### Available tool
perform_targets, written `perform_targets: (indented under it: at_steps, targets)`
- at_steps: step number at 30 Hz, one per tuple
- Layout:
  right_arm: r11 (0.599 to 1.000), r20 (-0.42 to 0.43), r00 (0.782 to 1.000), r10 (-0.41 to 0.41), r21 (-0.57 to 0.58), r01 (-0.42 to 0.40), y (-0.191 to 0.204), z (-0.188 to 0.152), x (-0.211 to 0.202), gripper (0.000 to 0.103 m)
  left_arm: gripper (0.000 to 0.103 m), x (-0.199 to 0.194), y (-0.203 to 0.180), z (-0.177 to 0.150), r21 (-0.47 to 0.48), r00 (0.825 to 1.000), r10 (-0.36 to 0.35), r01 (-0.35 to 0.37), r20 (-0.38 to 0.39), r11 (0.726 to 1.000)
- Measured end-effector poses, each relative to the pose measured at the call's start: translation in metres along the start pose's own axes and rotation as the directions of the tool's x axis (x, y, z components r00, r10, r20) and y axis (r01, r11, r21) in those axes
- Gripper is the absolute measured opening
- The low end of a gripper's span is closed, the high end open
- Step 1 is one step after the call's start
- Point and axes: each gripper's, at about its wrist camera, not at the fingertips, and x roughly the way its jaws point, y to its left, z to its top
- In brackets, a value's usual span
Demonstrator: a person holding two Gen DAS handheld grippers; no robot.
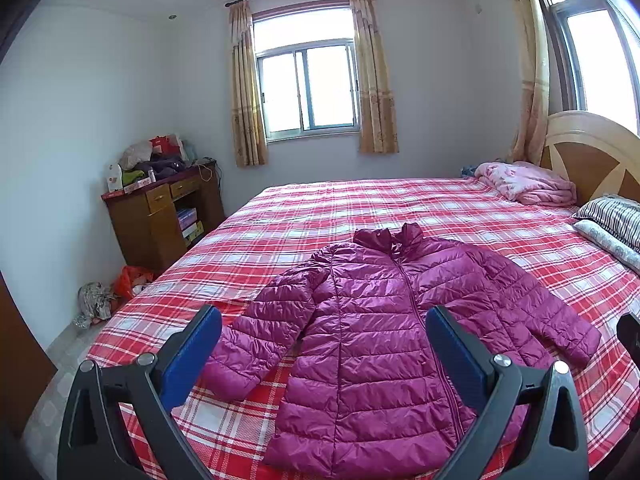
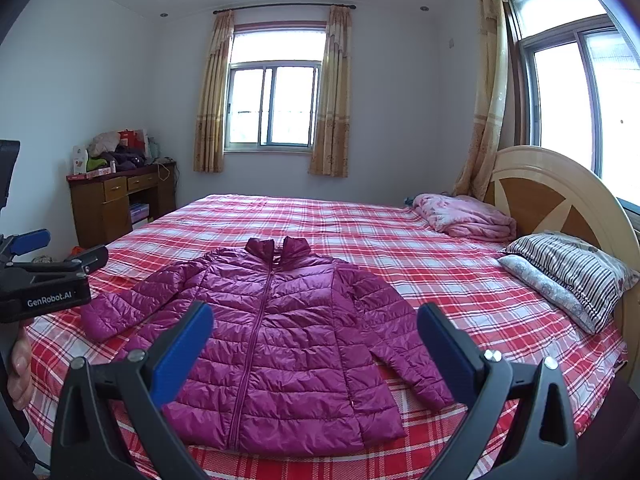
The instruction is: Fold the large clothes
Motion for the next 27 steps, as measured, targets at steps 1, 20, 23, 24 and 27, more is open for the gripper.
perform_targets:
  at_steps: [1,20,23,24,27]
  targets:
    - [1.0,0.0,1.0,0.0,0.001,0.0,0.0,-0.0001,-0.0001,0.103,0.102,-0.0011,-0.001,-0.0004,0.001,1.0,-0.002,0.002,0.001,1.0]
    - [1.0,0.002,1.0,0.003,-0.001,-0.003,0.0036,0.0008,-0.0018,0.103,0.102,-0.0019,0.0018,0.001,-0.014,1.0,-0.002,0.002,0.01,1.0]
    - [1.0,0.002,1.0,0.002,-0.003,-0.002,0.0041,0.0008,-0.0018,0.103,0.102,-0.0021,0.0023,0.0014,-0.017,1.0,-0.001,0.001,0.013,1.0]
    - [1.0,0.002,1.0,0.003,-0.003,-0.003,0.004,0.0008,-0.0018,0.103,0.102,-0.0023,0.0026,0.0014,-0.018,1.0,-0.002,0.002,0.013,1.0]
    - [1.0,0.003,1.0,0.003,-0.001,-0.003,0.0025,0.0005,-0.0017,0.103,0.102,-0.002,0.0028,0.0019,-0.017,1.0,0.0,0.001,0.016,1.0]
